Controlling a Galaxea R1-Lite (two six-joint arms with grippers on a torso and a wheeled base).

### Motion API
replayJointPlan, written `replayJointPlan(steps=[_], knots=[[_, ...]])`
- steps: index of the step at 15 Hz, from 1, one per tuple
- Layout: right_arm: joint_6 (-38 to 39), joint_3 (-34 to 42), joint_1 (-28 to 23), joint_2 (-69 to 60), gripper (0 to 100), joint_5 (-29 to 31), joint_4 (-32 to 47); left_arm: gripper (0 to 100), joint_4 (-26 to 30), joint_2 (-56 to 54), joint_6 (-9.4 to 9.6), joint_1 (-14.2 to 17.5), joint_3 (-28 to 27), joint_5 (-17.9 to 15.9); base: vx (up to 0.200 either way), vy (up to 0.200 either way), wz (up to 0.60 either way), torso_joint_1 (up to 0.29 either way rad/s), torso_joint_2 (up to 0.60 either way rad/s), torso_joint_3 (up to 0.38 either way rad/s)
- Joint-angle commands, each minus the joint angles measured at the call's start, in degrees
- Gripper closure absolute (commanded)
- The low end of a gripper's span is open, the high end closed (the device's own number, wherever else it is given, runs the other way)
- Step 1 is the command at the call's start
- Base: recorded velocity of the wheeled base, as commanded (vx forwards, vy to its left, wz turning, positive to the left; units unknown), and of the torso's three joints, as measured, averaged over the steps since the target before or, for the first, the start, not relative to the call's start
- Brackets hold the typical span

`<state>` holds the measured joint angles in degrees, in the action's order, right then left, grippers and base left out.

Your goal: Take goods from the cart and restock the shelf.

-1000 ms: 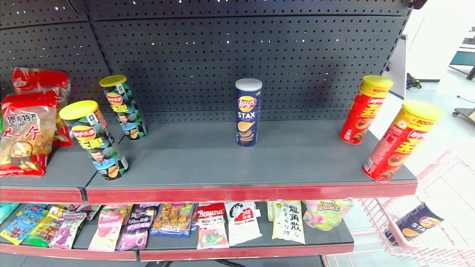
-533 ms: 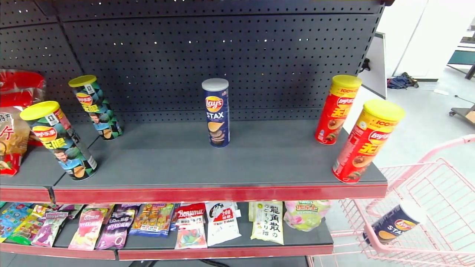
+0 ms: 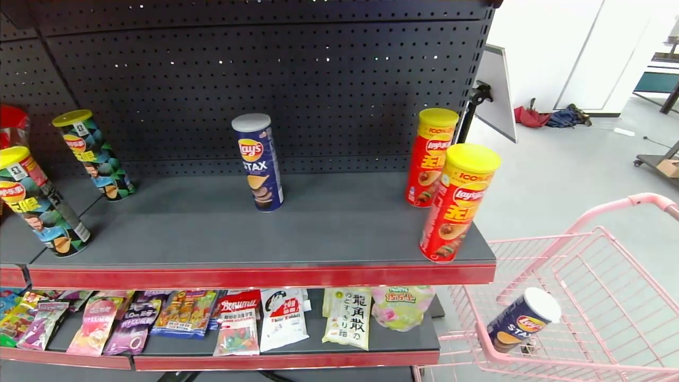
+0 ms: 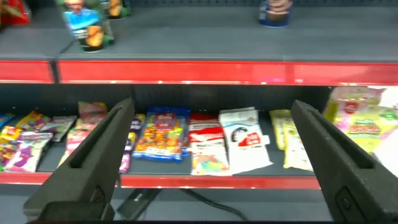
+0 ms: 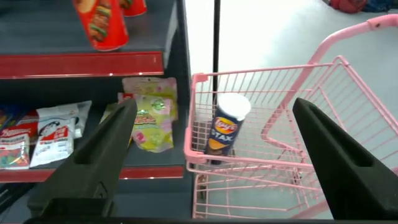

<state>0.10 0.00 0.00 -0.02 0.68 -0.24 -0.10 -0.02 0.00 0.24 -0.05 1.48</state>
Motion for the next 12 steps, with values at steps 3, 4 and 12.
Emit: replayJointPlan(steps=[3,4,12], knots=[[-0.1,0.0,0.0,0.02,0,0.02,-0.02,0,-0.08,0.02,0.0,0.02,0.05,0.02,0.0,-0.2,0.0,-0.001,0.0,0.006],[-0.01,0.0,0.0,0.02,0,0.02,-0.02,0,0.01,0.02,0.0,0.02,0.05,0.02,0.0,-0.2,0.0,0.002,0.0,0.002],[-0.01,0.0,0.0,0.02,0,0.02,-0.02,0,-0.08,0.02,0.0,0.02,-0.04,0.02,0.0,-0.025,-0.15,0.001,0.0,0.001]])
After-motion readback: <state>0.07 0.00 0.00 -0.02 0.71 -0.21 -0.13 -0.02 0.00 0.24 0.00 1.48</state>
